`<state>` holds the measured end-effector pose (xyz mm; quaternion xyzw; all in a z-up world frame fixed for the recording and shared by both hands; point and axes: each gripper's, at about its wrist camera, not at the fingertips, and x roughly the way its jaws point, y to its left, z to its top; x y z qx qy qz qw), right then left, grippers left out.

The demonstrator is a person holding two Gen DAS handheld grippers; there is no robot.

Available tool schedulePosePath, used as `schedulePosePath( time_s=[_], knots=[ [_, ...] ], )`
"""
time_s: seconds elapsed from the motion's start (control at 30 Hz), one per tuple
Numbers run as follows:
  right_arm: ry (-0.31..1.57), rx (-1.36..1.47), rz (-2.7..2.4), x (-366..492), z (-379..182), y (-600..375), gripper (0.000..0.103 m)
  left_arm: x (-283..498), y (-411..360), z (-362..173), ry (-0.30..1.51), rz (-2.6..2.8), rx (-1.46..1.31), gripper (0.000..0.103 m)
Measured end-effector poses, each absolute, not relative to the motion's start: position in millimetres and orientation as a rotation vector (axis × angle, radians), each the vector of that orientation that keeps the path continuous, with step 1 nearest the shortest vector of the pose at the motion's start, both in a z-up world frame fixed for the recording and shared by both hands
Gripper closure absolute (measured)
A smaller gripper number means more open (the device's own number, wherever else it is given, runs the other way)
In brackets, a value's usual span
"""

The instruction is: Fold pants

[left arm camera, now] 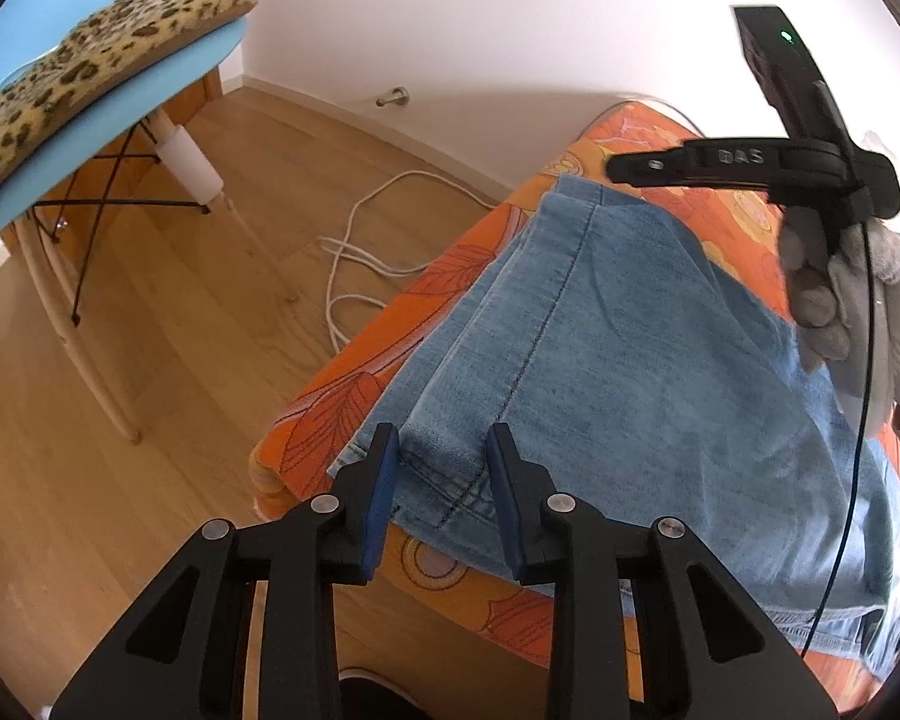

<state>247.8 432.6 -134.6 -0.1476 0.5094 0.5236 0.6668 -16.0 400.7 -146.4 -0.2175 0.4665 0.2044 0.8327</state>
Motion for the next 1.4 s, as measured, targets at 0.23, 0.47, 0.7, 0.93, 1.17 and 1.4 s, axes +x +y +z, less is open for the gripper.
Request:
schedulePosePath(
  time_s=[0.23, 0.47, 0.7, 0.93, 1.17, 1.4],
  knots=[
    [1.098, -0.506, 1.155, 223.7, -149.9, 459.0, 0.084, -16.5, 399.8, -146.9, 0.991, 0.430, -0.459, 0.075],
    [1.041, -0.370, 1.163, 231.3, -124.5, 439.0, 0.099, -16.9, 400.8, -146.4, 0.991, 0.434, -0.461, 0.075],
    [1.118, -0.393, 1.079, 239.6, -141.3, 453.7, 0.092, -8.5, 393.4, -145.8, 1.020, 0.466, -0.395, 0.075],
    [1.090, -0.328, 1.078, 243.9, -81.6, 389.1, 0.080, -7.0, 385.2, -142.2, 1.036, 0.500, -0.322, 0.073],
    [1.108, -0.275, 1.093, 212.8, -11.3, 267.3, 0.073, -13.4, 376.7, -116.2, 0.976, 0.526, -0.291, 0.073],
    [1.112, -0.285, 1.043, 146.2, 17.4, 137.2, 0.072, -12.8, 332.7, -74.4, 0.873, 0.322, -0.323, 0.073]
  ],
)
